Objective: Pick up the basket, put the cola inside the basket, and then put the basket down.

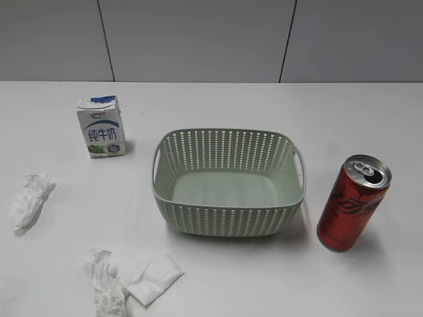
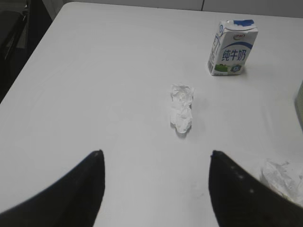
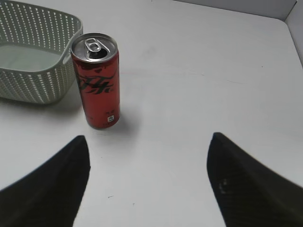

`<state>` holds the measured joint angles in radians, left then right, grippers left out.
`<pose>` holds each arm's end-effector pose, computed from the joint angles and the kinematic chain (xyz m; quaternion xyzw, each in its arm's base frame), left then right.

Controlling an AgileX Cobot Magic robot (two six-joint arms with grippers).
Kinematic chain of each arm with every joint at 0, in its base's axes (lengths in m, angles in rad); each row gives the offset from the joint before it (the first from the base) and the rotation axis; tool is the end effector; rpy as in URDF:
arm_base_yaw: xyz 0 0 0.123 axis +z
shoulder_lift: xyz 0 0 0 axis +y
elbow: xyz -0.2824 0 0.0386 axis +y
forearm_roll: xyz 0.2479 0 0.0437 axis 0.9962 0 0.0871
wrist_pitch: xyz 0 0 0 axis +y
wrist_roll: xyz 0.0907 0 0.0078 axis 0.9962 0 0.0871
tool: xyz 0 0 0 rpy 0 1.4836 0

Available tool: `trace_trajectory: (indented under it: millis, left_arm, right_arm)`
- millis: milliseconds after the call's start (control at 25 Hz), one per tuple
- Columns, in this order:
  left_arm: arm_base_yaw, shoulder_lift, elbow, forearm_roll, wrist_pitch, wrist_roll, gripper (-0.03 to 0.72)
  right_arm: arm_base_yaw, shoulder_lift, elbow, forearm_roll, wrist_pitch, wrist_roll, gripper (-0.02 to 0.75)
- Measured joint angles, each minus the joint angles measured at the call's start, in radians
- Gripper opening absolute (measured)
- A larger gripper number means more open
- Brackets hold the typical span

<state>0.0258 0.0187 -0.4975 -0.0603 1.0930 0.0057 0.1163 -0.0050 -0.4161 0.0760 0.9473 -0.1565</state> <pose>-0.0031 -0.0050 0.2741 -0.0074 0.8665 -0.0223 0.4987 0.0073 0.0065 0.2628 -0.1125 0.8360 0.0272 0.5364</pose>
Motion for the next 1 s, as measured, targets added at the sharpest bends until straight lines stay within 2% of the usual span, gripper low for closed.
trace_trajectory:
  millis: [640, 800, 1000]
  left_arm:
    - [0.000, 0.000, 0.000, -0.005, -0.002, -0.006, 0.517]
    - [0.000, 0.024, -0.023, -0.040, -0.037, 0.000, 0.517]
    - [0.000, 0.166, -0.063, -0.116, -0.135, 0.000, 0.517]
  right_arm:
    - [0.000, 0.000, 0.000, 0.000, 0.000, 0.001, 0.585]
    - [0.000, 0.000, 0.000, 0.000, 0.000, 0.001, 0.585]
    - [0.000, 0.000, 0.000, 0.000, 0.000, 0.001, 0.585]
